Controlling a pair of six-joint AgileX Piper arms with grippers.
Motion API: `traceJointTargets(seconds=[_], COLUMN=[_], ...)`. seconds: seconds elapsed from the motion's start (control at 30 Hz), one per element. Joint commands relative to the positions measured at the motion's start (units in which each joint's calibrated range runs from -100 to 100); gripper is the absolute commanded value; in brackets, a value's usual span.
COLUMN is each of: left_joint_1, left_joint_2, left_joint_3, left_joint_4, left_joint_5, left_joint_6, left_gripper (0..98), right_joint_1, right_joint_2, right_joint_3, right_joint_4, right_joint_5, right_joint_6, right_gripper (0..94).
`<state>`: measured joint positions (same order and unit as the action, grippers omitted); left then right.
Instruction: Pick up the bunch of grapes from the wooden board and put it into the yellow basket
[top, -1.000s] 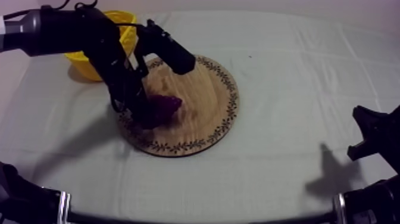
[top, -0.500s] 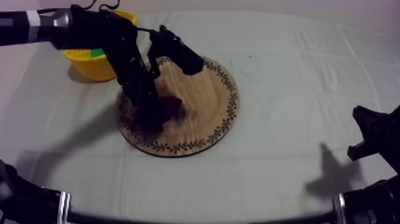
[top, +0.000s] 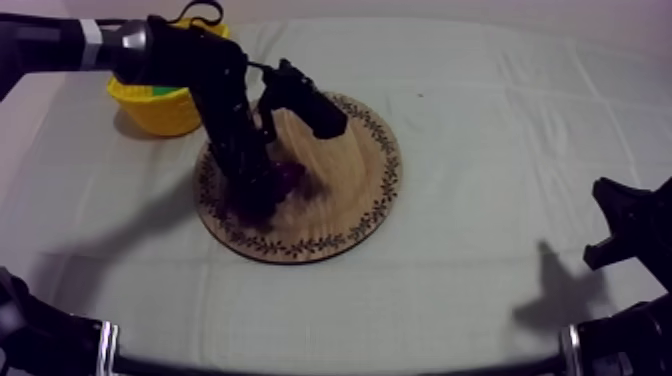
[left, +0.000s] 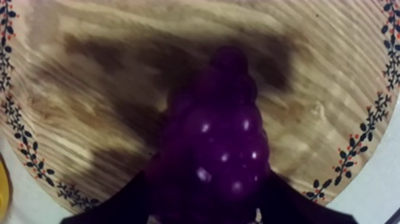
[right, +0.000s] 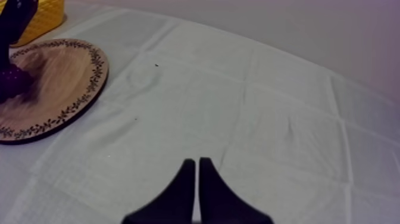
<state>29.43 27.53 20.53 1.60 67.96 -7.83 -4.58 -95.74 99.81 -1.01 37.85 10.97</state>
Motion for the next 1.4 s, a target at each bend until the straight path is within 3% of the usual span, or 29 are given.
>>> traceJointTargets(seconds=[0.0,0.33,0.57,0.67,0.77,0.87,1.0,1.23,1.37], left_joint_1=[-0.06,-1.66,-8.00,-10.69,-13.04,-15.15,-18.04,-21.17,-21.57], left_joint_2=[-0.04,-7.48,-18.93,-22.89,-25.14,-25.68,-24.33,-18.32,-13.02], left_joint_3=[-0.13,0.88,7.75,8.27,5.41,0.45,-5.05,-9.08,-10.34], left_joint_4=[0.11,0.37,2.34,1.79,0.46,-0.88,-1.67,-1.96,-2.09], left_joint_5=[0.02,4.29,7.67,9.40,9.59,7.27,-0.30,-13.79,-17.45], left_joint_6=[-0.01,-0.36,-3.67,-3.93,-2.15,0.91,3.19,2.26,1.33], left_gripper=[53.9,43.1,40.8,42.3,47.0,50.8,50.8,49.4,50.4], right_joint_1=[-0.02,-0.02,-0.02,-0.02,-0.02,-0.02,-0.02,-0.02,-0.02], right_joint_2=[-0.01,-0.01,-0.01,-0.01,-0.01,-0.01,-0.01,-0.01,-0.01], right_joint_3=[-0.03,-0.03,-0.03,-0.03,-0.03,-0.03,-0.03,-0.03,-0.03], right_joint_4=[0.01,0.01,0.01,0.01,0.01,0.01,0.01,0.01,0.01], right_joint_5=[-0.03,-0.03,-0.03,-0.03,-0.03,-0.03,-0.03,-0.03,-0.03], right_joint_6=[-0.01,-0.01,-0.01,-0.01,-0.01,-0.01,-0.01,-0.01,-0.01], right_gripper=[0.4,0.4,0.4,0.4,0.4,0.4,0.4,0.4,0.4])
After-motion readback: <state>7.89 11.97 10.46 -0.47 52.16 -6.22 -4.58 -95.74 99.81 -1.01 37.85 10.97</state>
